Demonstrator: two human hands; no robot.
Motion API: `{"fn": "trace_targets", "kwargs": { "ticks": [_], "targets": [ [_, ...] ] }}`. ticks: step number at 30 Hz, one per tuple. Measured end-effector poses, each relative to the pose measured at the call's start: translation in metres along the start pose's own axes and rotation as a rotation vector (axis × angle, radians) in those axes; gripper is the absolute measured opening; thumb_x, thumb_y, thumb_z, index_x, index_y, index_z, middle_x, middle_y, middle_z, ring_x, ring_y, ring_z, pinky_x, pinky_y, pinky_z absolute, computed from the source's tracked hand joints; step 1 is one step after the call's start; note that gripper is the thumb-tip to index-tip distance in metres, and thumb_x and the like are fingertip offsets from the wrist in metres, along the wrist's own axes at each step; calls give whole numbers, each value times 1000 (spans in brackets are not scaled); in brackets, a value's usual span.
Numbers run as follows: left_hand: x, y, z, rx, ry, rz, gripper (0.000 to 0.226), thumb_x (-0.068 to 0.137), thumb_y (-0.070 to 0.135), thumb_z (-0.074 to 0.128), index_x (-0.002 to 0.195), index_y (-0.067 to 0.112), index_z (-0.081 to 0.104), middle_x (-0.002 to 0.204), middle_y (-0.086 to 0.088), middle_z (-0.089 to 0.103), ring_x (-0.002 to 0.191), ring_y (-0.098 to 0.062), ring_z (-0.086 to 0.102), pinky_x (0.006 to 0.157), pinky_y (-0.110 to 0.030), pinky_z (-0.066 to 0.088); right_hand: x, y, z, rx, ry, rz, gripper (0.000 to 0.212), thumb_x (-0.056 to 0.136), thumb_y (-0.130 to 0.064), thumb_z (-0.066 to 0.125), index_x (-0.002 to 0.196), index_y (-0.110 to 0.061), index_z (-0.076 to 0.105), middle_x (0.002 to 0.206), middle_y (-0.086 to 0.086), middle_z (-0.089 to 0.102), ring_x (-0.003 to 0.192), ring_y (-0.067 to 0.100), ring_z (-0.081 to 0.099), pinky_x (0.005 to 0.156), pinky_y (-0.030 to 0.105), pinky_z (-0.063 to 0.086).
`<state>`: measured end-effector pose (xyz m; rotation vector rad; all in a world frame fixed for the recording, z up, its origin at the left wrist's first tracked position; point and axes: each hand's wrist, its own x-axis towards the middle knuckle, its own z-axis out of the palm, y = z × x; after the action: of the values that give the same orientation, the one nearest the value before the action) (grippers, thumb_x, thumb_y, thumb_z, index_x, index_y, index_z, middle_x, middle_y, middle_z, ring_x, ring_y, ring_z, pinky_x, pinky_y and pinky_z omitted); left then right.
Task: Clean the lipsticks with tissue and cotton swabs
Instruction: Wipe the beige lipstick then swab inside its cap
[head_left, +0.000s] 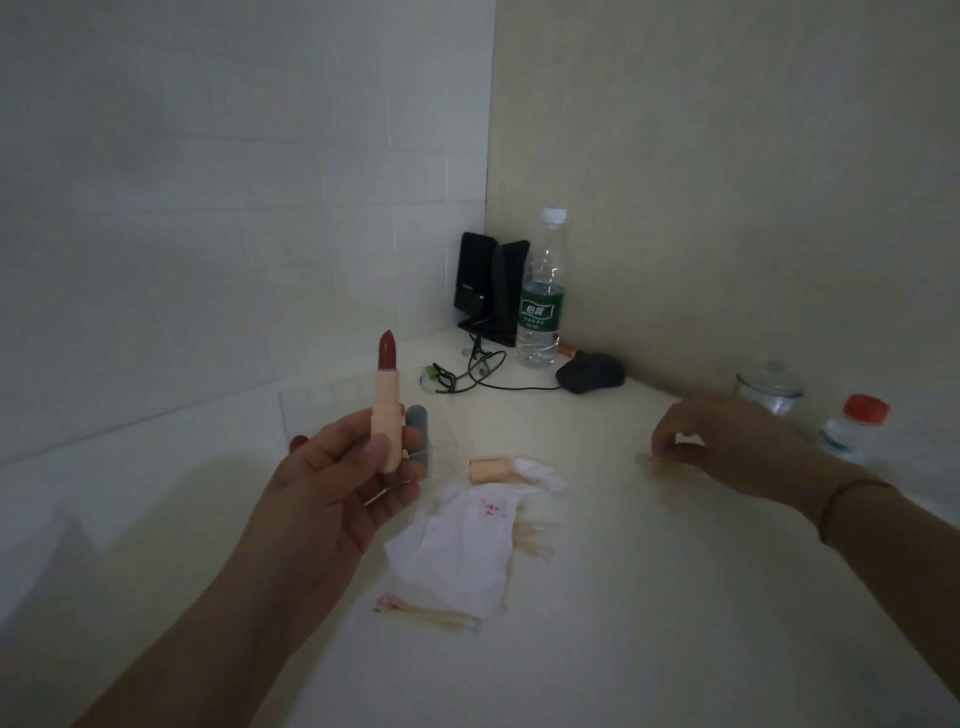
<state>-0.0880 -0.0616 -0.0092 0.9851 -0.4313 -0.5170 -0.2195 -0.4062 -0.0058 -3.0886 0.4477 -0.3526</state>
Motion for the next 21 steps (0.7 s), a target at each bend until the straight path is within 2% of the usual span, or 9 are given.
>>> {"fn": "trace_targets", "kwargs": {
  "ticks": [4, 6, 9, 11, 14, 17, 19, 21],
  "targets": [
    [-2, -1, 3, -21, -19, 0, 28, 81, 7, 51, 104, 2, 67, 94, -12, 70, 69, -18, 64, 64, -26, 57, -7, -16, -10, 505, 114, 61, 31, 90, -14, 62, 84, -44, 69, 77, -13, 66, 69, 8, 59, 61, 18, 47],
    [-4, -3, 6, -9, -34, 2, 30, 83, 7, 49, 108, 2, 65, 95, -14, 69, 69, -18, 64, 61, -26, 57, -5, -38, -12, 757, 126, 86, 41, 92, -5, 56, 85, -42, 72, 72, -8, 65, 63, 9, 57, 56, 19, 43],
    [-6, -4, 8, 9, -18, -3, 30, 84, 6, 48, 108, 3, 66, 95, -13, 69, 68, -17, 64, 58, -26, 55, 0, -83, -17, 1098, 39, 141, 39, 93, 4, 49, 73, -20, 73, 65, 2, 60, 61, 15, 56, 50, 28, 39],
    [-6, -4, 9, 1, 13, -5, 29, 89, 4, 45, 106, 6, 68, 93, -12, 68, 69, -18, 63, 61, -28, 53, 6, -113, -22, 1273, -69, 168, 32, 94, 3, 46, 74, -10, 68, 65, 8, 56, 61, 20, 55, 49, 29, 40],
    [-5, -1, 9, -57, 81, -29, 33, 95, 0, 37, 105, 5, 69, 90, -12, 64, 68, -21, 57, 66, -34, 46, 15, -153, -29, 1447, -212, 151, 33, 91, 0, 37, 66, -8, 57, 62, 8, 44, 58, 23, 49, 49, 30, 38],
    [-5, 3, 12, -170, 71, -81, 33, 86, 4, 42, 99, 2, 72, 85, -13, 61, 65, -21, 51, 65, -35, 39, 22, -184, -31, 1502, -271, 137, 32, 84, -1, 28, 56, -10, 43, 56, 7, 30, 48, 21, 37, 45, 28, 31],
    [-5, 3, 12, -243, 40, -122, 34, 81, 7, 43, 101, 1, 70, 82, -12, 60, 63, -20, 49, 63, -34, 39, 23, -196, -26, 1507, -249, 111, 27, 81, -9, 33, 55, -11, 40, 52, 5, 29, 44, 18, 32, 43, 24, 29],
    [-5, 4, 11, -278, 23, -148, 34, 83, 10, 43, 105, 2, 67, 76, -10, 56, 58, -19, 48, 60, -32, 39, 20, -200, -17, 1529, -185, 93, 32, 85, -11, 38, 54, -13, 37, 47, 2, 28, 41, 16, 26, 41, 23, 25]
  ]
}}
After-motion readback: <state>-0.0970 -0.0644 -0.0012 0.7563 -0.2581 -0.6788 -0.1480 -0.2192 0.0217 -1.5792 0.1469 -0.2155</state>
